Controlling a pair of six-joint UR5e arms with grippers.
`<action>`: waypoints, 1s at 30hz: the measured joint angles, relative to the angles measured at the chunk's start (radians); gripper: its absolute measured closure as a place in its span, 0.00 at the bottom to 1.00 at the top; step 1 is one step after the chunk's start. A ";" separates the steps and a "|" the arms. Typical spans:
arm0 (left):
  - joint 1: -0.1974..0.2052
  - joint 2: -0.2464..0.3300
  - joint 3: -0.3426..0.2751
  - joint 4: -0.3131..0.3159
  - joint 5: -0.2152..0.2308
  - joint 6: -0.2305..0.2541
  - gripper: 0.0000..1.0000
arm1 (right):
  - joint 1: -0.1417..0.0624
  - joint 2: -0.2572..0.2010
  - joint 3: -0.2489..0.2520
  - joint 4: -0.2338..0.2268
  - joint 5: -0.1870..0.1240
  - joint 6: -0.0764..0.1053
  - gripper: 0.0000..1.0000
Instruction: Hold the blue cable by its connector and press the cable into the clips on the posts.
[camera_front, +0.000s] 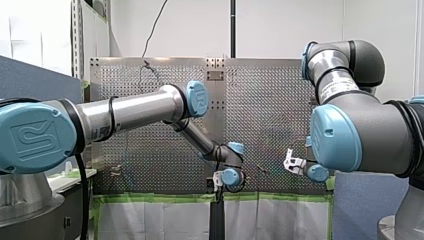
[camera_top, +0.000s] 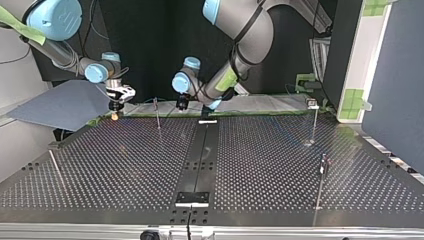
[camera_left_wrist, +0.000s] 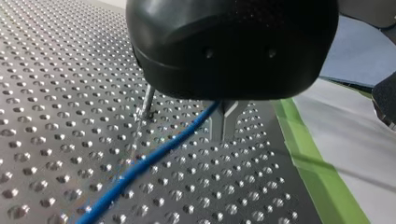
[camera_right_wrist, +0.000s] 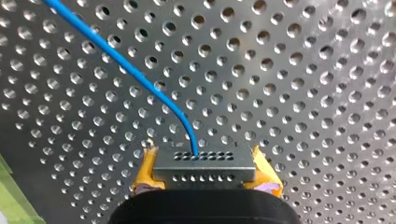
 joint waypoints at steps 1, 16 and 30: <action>0.002 0.000 0.001 -0.001 0.000 0.000 1.00 | 0.000 0.000 -0.002 0.001 0.003 0.002 1.00; 0.025 0.000 0.023 -0.002 -0.003 -0.002 1.00 | -0.008 0.001 -0.023 0.001 0.009 0.024 1.00; 0.034 0.000 0.024 0.001 0.005 -0.001 1.00 | -0.021 0.001 -0.031 0.001 0.048 0.039 1.00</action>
